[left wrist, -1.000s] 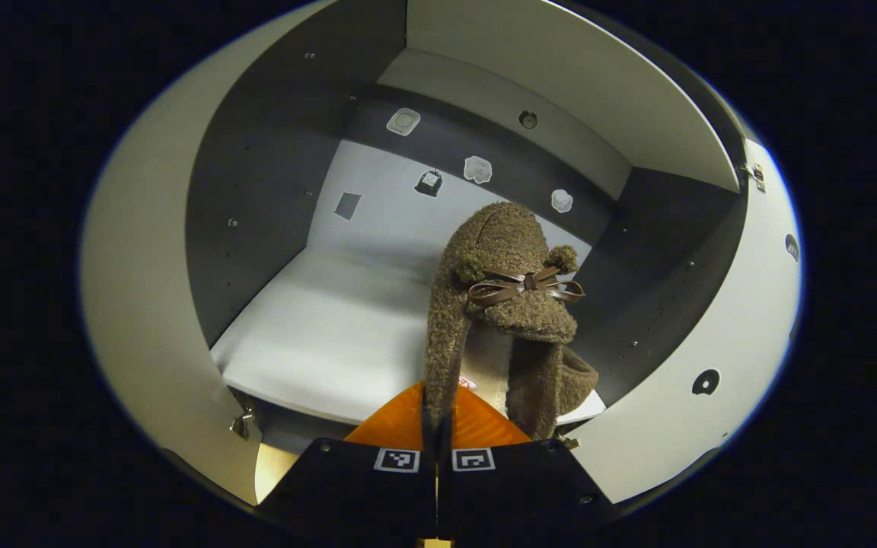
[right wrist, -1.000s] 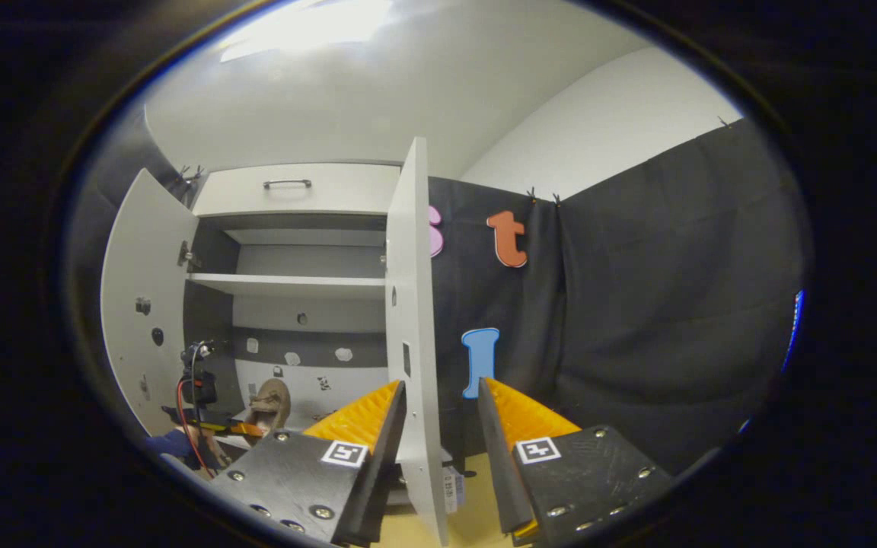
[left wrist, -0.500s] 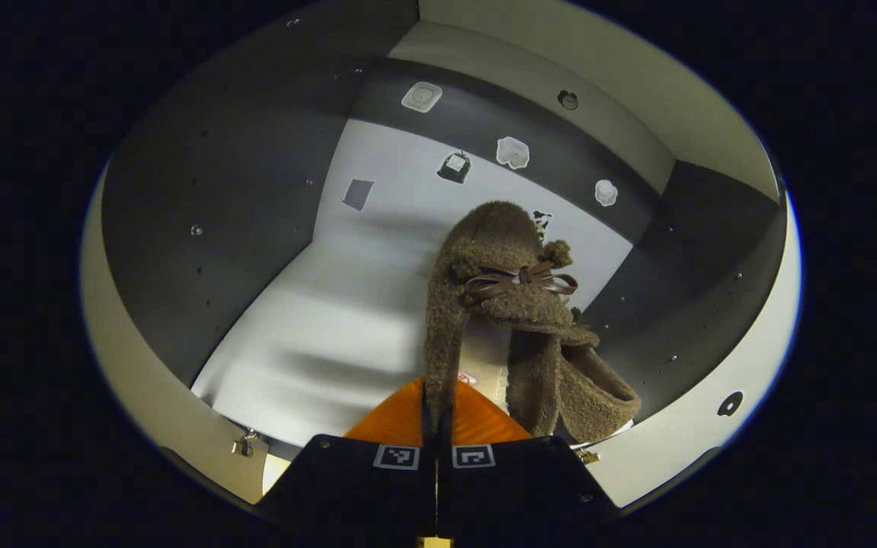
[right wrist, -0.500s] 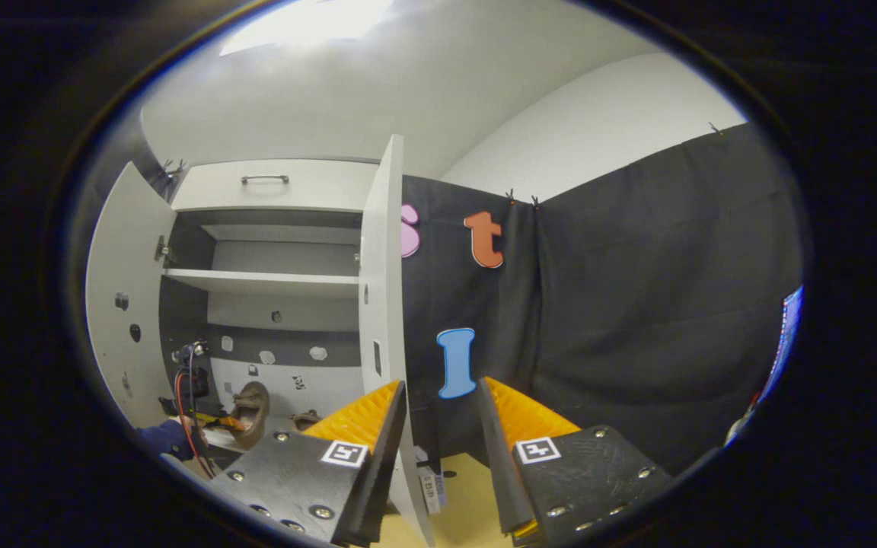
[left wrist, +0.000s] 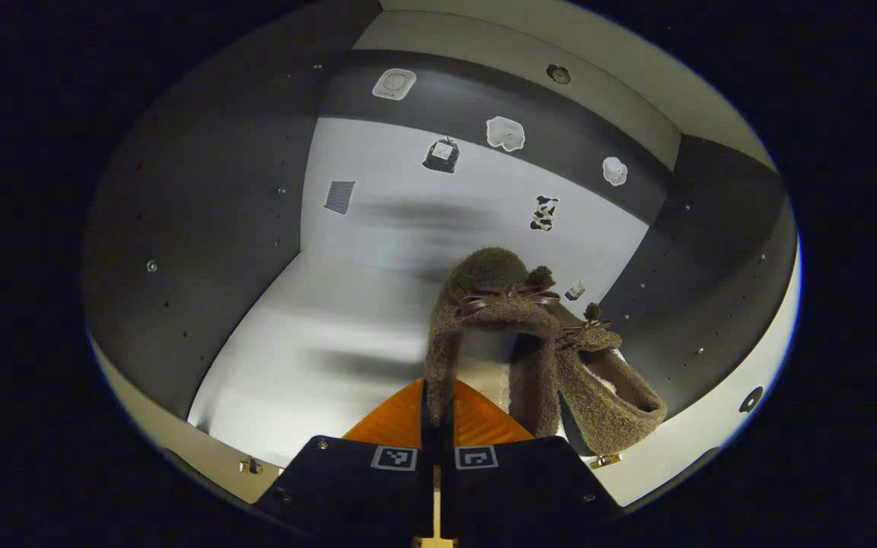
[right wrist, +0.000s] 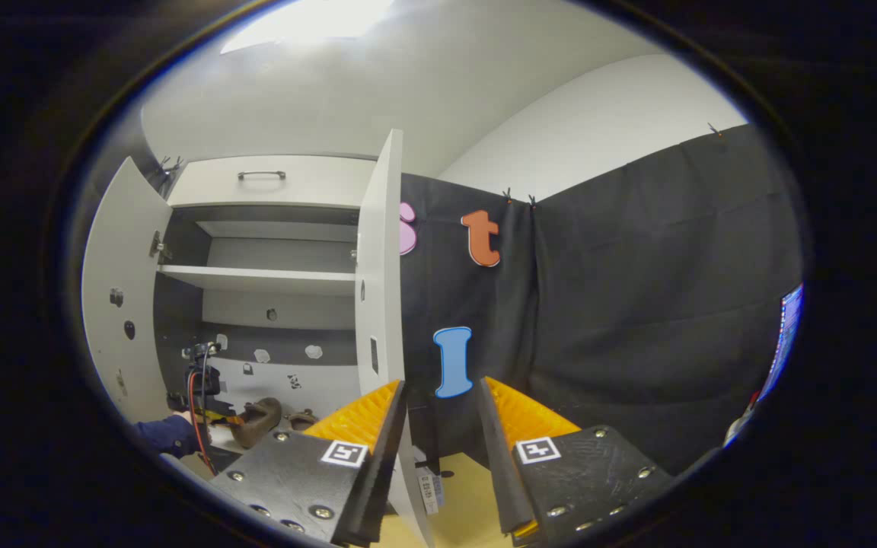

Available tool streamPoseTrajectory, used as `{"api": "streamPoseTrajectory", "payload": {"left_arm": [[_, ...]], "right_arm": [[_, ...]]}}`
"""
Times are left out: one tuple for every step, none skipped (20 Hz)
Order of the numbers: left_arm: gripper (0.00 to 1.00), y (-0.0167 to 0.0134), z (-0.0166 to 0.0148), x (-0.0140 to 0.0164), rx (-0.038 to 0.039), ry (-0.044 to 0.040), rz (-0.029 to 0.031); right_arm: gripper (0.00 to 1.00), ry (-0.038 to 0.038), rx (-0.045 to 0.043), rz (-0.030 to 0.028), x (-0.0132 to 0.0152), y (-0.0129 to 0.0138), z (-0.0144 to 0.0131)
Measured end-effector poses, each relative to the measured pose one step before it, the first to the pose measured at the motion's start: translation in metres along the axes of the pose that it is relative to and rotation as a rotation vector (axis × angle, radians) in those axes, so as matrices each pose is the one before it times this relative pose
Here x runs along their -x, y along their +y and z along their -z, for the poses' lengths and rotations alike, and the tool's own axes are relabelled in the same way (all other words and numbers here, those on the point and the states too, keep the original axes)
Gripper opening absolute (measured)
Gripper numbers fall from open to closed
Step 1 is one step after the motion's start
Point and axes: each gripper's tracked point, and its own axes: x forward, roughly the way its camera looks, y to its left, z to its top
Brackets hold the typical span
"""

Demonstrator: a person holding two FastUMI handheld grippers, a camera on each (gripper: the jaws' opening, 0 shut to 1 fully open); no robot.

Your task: Grab one shoe with the right hand and put it into the shoe cabinet, grab the other shoe with the left hand and put it into the shoe cabinet; then close the right door with the right hand and the left door with the left hand.

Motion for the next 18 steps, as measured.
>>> {"api": "streamPoseTrajectory", "payload": {"left_arm": [[0.06, 0.00014, 0.00025, -0.00123, -0.00811, -0.00008, -0.00816], [0.06, 0.00026, -0.00161, -0.00165, -0.00150, -0.00461, -0.00782], [0.06, 0.00025, -0.00117, -0.00281, 0.00098, -0.00442, -0.00192], [0.07, 0.00006, -0.00086, -0.00060, 0.00258, -0.00462, -0.00097], [0.12, 0.00035, -0.00154, -0.00246, 0.00545, -0.00250, 0.00373], [0.16, -0.00122, -0.00130, -0.00055, 0.01117, 0.00251, 0.01196], [0.24, -0.00076, 0.00127, -0.00165, 0.00995, 0.00585, 0.01126], [0.19, 0.00174, 0.00108, 0.00040, 0.00029, 0.00548, 0.00455], [0.33, 0.00132, 0.00016, 0.00069, -0.00094, 0.00170, 0.00361], [0.37, 0.00087, -0.00083, -0.00081, 0.00208, -0.00215, 0.00146], [0.43, 0.00439, -0.00008, 0.00191, -0.00260, -0.00048, -0.01257], [0.49, 0.00330, -0.00054, 0.00254, -0.00673, -0.00617, -0.00855], [0.58, -0.00005, -0.00296, 0.00420, -0.00845, -0.01119, -0.00245], [0.61, -0.00121, -0.00454, 0.00571, -0.00835, -0.02313, 0.00428], [0.63, -0.00258, -0.00494, 0.00755, -0.00951, -0.02735, 0.00581], [0.63, -0.00310, -0.00648, 0.00904, -0.00972, -0.03107, 0.00539], [0.63, -0.00505, -0.00682, 0.01065, -0.01008, -0.03244, 0.01331], [0.63, -0.00608, -0.00785, 0.01194, -0.00601, -0.03316, 0.01531]], "right_arm": [[0.56, 0.00109, -0.00277, 0.00547, 0.00014, -0.00220, -0.00022], [0.56, 0.00202, -0.00264, 0.00581, 0.00058, -0.00275, 0.00210], [0.56, 0.00298, -0.00275, 0.00707, -0.00142, -0.00256, -0.00125], [0.56, 0.00169, -0.00342, 0.00600, -0.00059, -0.00035, 0.00080], [0.56, 0.00226, -0.00301, 0.00578, -0.00042, -0.00082, 0.00018], [0.56, 0.00315, -0.00169, 0.00635, 0.00031, -0.00152, 0.00125], [0.56, 0.00186, -0.00038, 0.00595, 0.00009, -0.00100, 0.00038], [0.56, 0.00364, -0.00021, 0.00612, -0.00032, -0.00158, 0.00120], [0.56, 0.00343, -0.00131, 0.00245, -0.00037, -0.00063, 0.00081], [0.56, 0.00561, -0.00205, 0.00193, 0.00055, -0.00108, 0.00143], [0.56, 0.00373, -0.00247, -0.00029, 0.00039, -0.00041, 0.00073], [0.56, 0.00440, -0.00286, -0.00184, 0.00048, -0.00178, 0.00112], [0.57, 0.00243, -0.00192, -0.00346, 0.00094, -0.00009, 0.00013], [0.57, 0.00179, -0.00018, -0.00355, 0.00216, -0.00313, 0.00049], [0.57, 0.00178, 0.00142, -0.00345, 0.00085, 0.00052, 0.00082], [0.57, 0.00144, 0.00095, -0.00386, -0.00237, 0.00255, 0.00088], [0.57, 0.00349, -0.00044, -0.00590, -0.00127, 0.00184, 0.00046], [0.57, 0.00250, -0.00081, -0.00699, -0.00236, 0.00218, 0.00126]]}}
